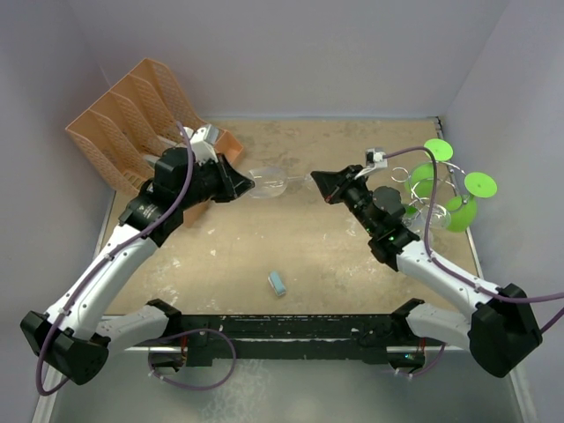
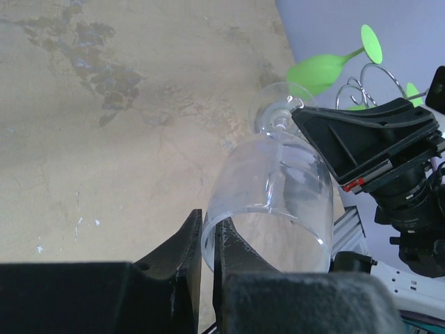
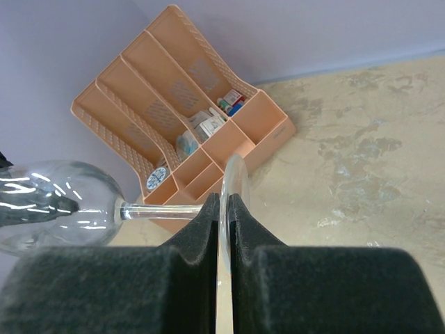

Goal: Take the wine glass off the wine glass rack

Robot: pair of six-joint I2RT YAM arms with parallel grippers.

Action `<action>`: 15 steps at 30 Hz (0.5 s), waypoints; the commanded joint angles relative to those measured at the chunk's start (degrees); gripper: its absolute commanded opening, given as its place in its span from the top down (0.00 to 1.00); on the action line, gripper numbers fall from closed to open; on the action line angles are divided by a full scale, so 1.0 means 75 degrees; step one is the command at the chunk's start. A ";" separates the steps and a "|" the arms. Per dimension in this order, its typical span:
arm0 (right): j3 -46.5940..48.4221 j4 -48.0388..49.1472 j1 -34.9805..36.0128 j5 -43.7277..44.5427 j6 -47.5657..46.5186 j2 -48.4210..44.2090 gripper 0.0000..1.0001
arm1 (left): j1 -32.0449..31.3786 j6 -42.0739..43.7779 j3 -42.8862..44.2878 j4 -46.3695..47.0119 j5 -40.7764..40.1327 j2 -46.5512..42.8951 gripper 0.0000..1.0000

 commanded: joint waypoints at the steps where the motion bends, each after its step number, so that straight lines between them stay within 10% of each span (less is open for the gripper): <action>1: 0.0342 0.0704 0.0039 -0.0010 0.0280 -0.0070 0.98 | -0.0071 0.0256 0.0486 -0.0375 -0.0749 0.0041 1.00; 15: 0.0580 -0.0235 0.0033 0.0214 0.0021 -0.0165 0.32 | -0.0071 0.0048 0.1014 -0.1686 -0.1949 0.0624 1.00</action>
